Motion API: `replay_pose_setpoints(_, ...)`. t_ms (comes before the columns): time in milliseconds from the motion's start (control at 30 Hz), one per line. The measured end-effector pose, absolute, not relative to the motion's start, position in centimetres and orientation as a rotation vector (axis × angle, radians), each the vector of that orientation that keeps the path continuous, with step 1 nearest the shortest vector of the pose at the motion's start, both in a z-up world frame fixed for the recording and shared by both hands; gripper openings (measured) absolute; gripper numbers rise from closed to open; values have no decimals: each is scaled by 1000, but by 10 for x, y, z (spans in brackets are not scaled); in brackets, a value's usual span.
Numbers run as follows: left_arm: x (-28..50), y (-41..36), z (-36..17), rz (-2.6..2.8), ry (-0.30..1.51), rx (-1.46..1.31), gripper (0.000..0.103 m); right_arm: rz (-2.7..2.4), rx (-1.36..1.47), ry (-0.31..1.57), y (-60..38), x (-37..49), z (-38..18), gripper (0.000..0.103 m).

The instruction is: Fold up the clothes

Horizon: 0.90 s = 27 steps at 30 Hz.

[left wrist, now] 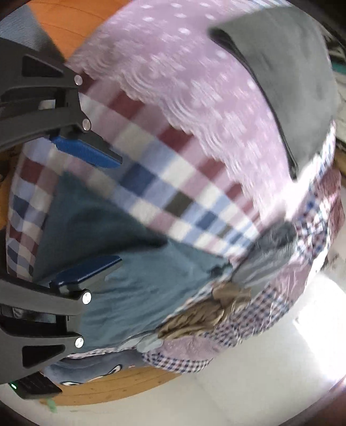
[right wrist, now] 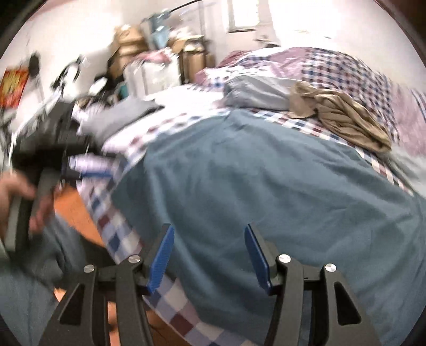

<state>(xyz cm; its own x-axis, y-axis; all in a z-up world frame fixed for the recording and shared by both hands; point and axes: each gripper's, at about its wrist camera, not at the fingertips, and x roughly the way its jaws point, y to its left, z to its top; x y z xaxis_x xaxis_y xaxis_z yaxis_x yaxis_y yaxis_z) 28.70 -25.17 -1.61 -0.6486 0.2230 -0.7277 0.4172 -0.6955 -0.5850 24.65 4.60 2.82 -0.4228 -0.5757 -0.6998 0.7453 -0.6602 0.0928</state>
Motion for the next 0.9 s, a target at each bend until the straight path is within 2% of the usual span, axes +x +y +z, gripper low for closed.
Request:
replay_pose_setpoints(233, 302, -245, -42, -2366, 1284, 1309, 72, -2174, 949, 71, 58, 222, 40, 59)
replay_pose_setpoints(367, 302, -240, -49, -2344, 1374, 1322, 81, -2200, 956, 8, 62, 214, 42, 60)
replay_pose_setpoints(533, 298, -232, -54, -2352, 1540, 1327, 83, -2249, 919, 109, 52, 219, 40, 61)
replay_pose_setpoints(667, 300, -234, -50, -2388, 1675, 1268, 83, -2292, 796, 305, 32, 240, 39, 61)
replay_pose_setpoints(900, 295, -238, -39, -2439, 1802, 1207, 83, -2182, 655, 597, -9, 278, 23, 61)
